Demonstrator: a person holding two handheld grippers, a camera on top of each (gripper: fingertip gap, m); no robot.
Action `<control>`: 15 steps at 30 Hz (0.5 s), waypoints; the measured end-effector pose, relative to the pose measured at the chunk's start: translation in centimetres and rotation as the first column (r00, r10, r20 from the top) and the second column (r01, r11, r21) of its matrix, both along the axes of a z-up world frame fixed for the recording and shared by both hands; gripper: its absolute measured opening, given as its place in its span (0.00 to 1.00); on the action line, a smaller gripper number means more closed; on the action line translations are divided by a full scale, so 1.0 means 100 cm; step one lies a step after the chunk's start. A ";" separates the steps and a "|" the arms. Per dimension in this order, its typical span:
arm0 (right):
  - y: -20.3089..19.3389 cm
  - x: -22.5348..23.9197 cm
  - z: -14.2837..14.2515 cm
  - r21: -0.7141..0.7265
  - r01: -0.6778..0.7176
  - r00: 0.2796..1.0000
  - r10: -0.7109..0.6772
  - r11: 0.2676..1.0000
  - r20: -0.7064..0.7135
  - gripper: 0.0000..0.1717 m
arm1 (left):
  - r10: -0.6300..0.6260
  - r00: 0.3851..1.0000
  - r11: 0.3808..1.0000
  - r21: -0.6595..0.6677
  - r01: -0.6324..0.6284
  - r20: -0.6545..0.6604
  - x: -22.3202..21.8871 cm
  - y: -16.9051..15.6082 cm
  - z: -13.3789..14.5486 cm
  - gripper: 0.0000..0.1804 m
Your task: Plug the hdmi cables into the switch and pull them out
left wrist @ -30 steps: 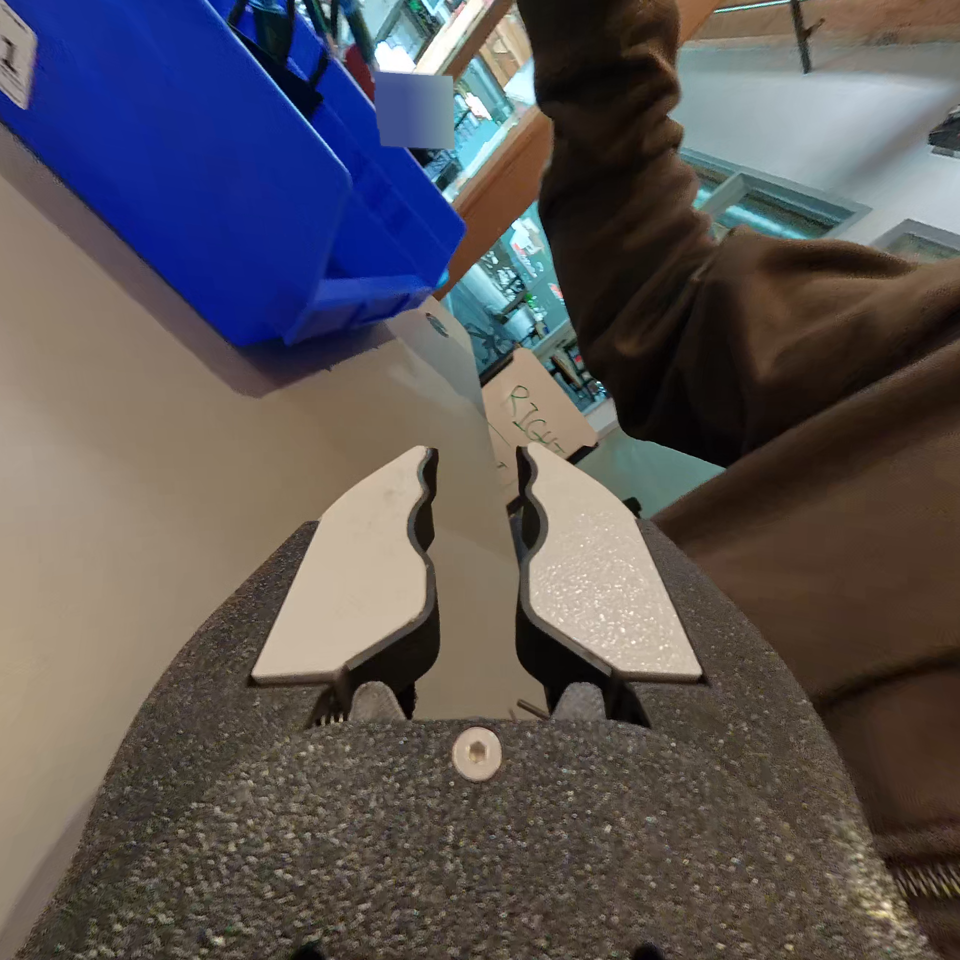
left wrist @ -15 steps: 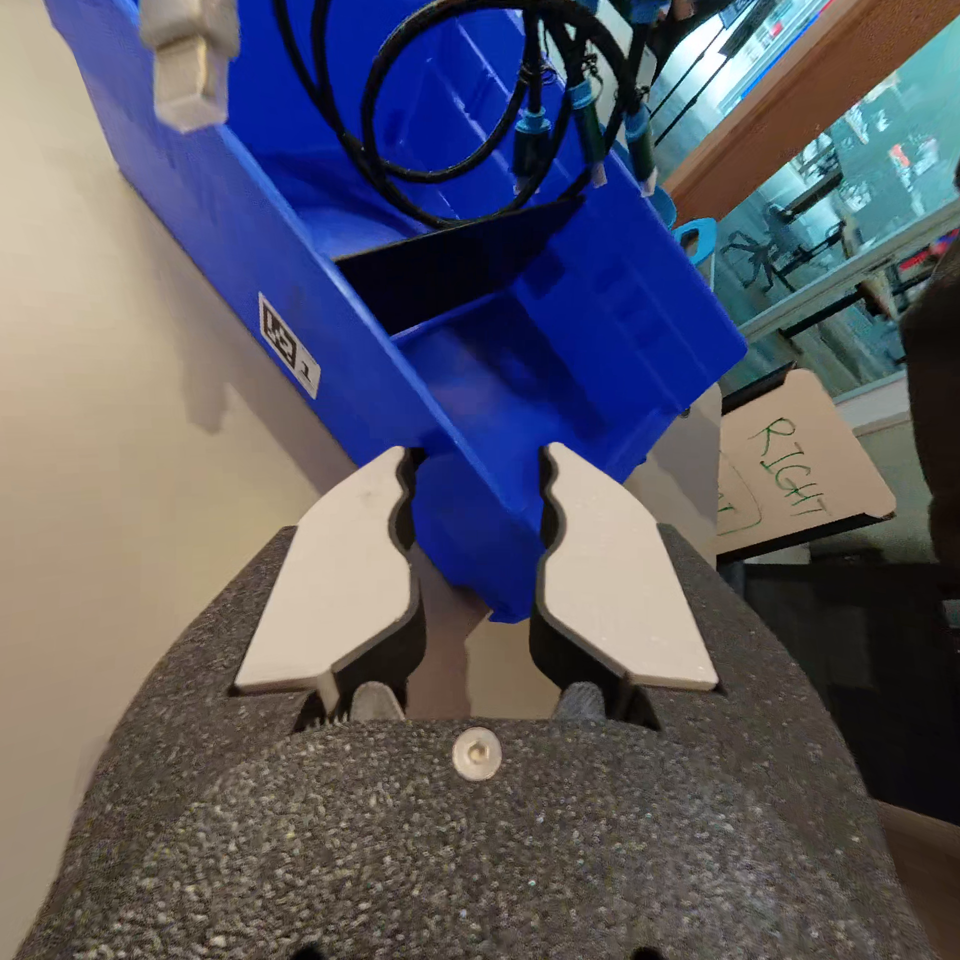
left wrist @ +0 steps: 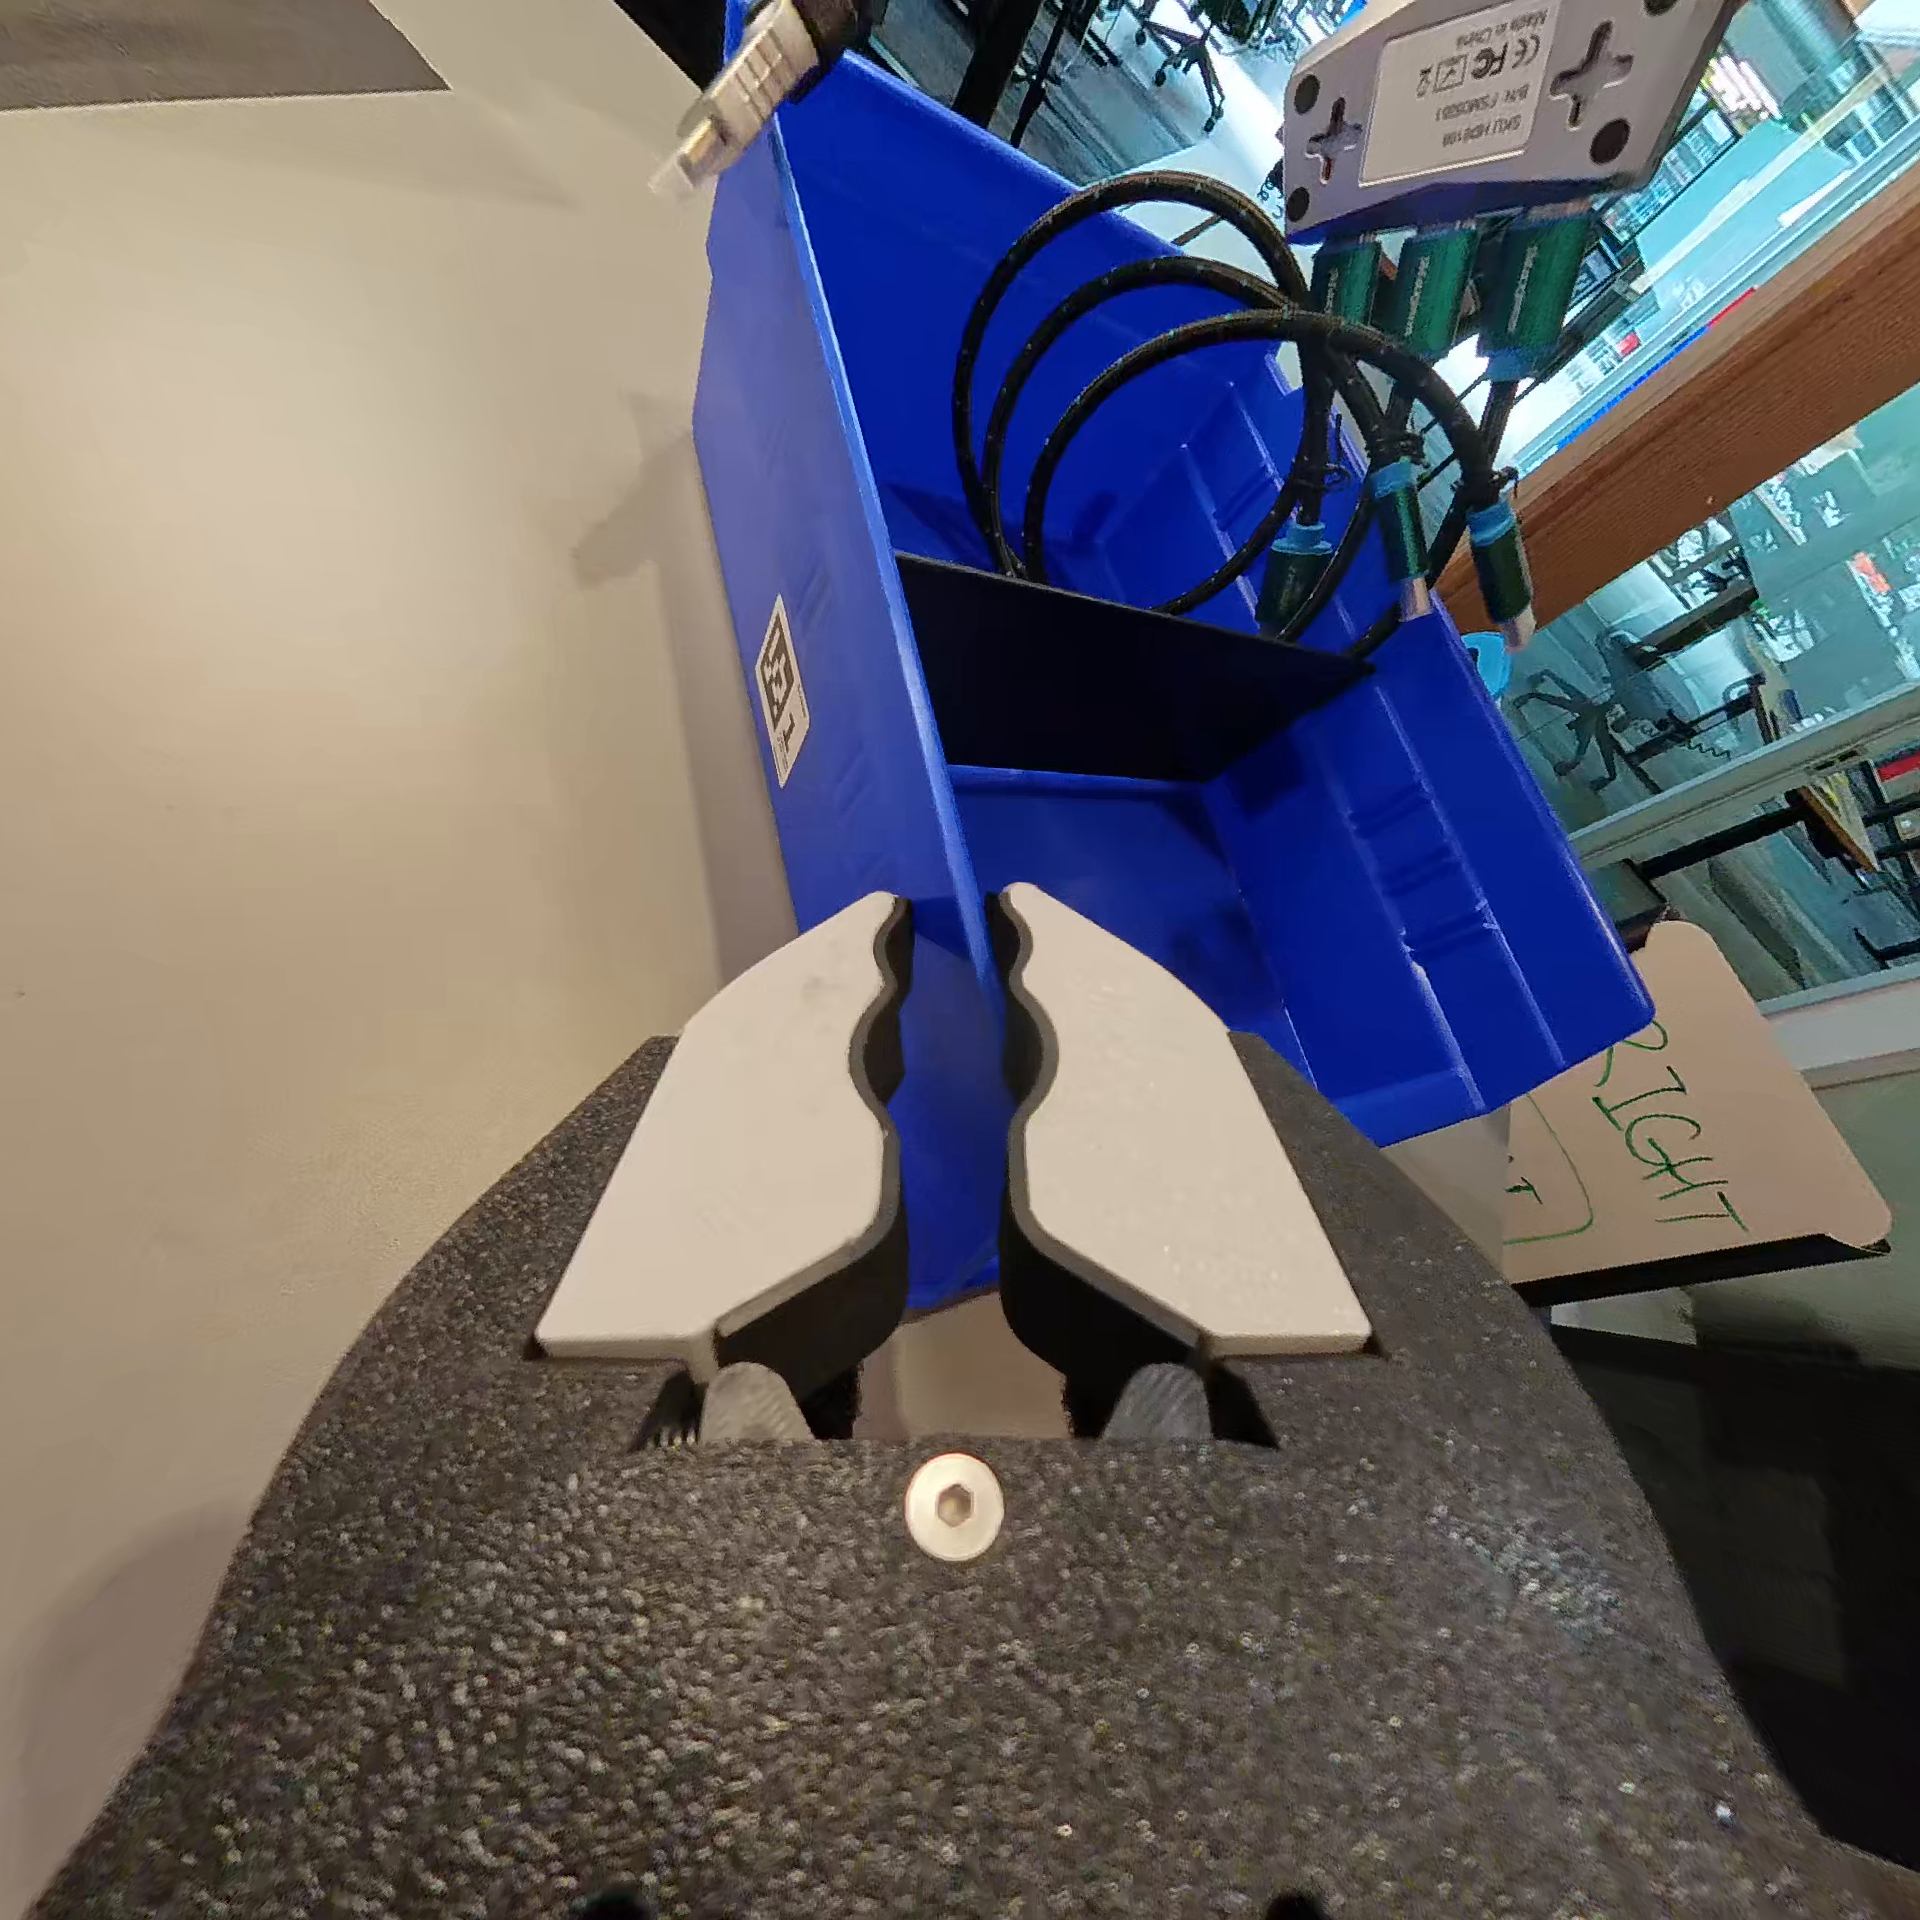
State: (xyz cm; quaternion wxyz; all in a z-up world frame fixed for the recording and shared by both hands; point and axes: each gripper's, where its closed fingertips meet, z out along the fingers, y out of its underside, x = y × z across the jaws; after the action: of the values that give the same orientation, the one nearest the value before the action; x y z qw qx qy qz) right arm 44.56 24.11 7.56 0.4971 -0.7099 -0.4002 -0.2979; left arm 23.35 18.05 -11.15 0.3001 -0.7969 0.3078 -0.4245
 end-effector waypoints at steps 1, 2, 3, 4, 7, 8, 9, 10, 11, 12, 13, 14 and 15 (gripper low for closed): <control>-0.004 -0.002 0.000 -0.006 -0.025 1.000 0.025 1.000 -0.002 0.05 | 0.005 1.000 1.000 0.004 -0.005 0.001 0.000 0.000 0.000 0.08; -0.008 -0.003 0.000 -0.016 -0.048 0.999 0.047 0.999 -0.006 0.05 | 0.008 1.000 1.000 0.004 -0.008 0.003 0.000 0.000 0.000 0.08; -0.013 -0.004 0.000 -0.028 -0.073 0.997 0.072 0.997 -0.014 0.05 | 0.010 1.000 1.000 -0.002 -0.010 0.008 0.001 0.000 0.000 0.08; -0.018 -0.005 0.001 -0.043 -0.099 0.995 0.098 0.994 -0.026 0.04 | 0.011 1.000 1.000 -0.008 -0.011 0.012 0.001 0.000 0.000 0.08; -0.036 -0.003 0.004 -0.102 -0.170 0.983 0.161 0.980 -0.083 0.04 | 0.014 1.000 1.000 -0.014 -0.014 0.019 0.001 0.001 0.000 0.07; -0.041 0.002 0.004 -0.128 -0.175 0.982 0.164 0.976 -0.093 0.04 | 0.014 1.000 1.000 -0.011 -0.013 0.020 0.001 0.001 0.000 0.07; -0.046 0.008 0.004 -0.154 -0.169 0.984 0.157 0.974 -0.089 0.04 | 0.016 1.000 1.000 -0.003 -0.016 0.017 0.002 0.001 0.000 0.07; -0.051 0.014 0.003 -0.183 -0.157 0.986 0.144 0.970 -0.079 0.04 | 0.018 1.000 1.000 0.005 -0.019 0.015 0.002 0.001 0.000 0.07; -0.055 0.021 0.000 -0.216 -0.141 0.989 0.130 0.966 -0.068 0.04 | 0.021 1.000 1.000 0.009 -0.021 0.016 0.003 0.001 0.000 0.06; -0.058 0.027 -0.002 -0.247 -0.125 0.992 0.115 0.961 -0.053 0.04 | 0.024 1.000 1.000 0.013 -0.024 0.016 0.003 0.001 0.000 0.06; -0.062 0.033 -0.004 -0.276 -0.109 0.994 0.102 0.955 -0.038 0.04 | 0.027 1.000 0.999 0.017 -0.027 0.015 0.003 0.001 0.000 0.06; -0.064 0.037 -0.006 -0.300 -0.098 0.995 0.094 0.949 -0.028 0.04 | 0.030 0.999 0.999 0.022 -0.030 0.015 0.003 0.001 0.000 0.06; -0.064 0.039 -0.008 -0.317 -0.094 0.996 0.091 0.944 -0.022 0.04 | 0.032 0.999 0.999 0.023 -0.032 0.019 0.004 0.000 0.000 0.06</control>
State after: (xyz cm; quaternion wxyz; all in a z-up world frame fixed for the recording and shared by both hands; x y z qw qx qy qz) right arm 48.49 17.66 6.77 0.3912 -0.7621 -0.4741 -0.2034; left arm 23.70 18.09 -11.10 0.3189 -0.7942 0.2973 -0.4233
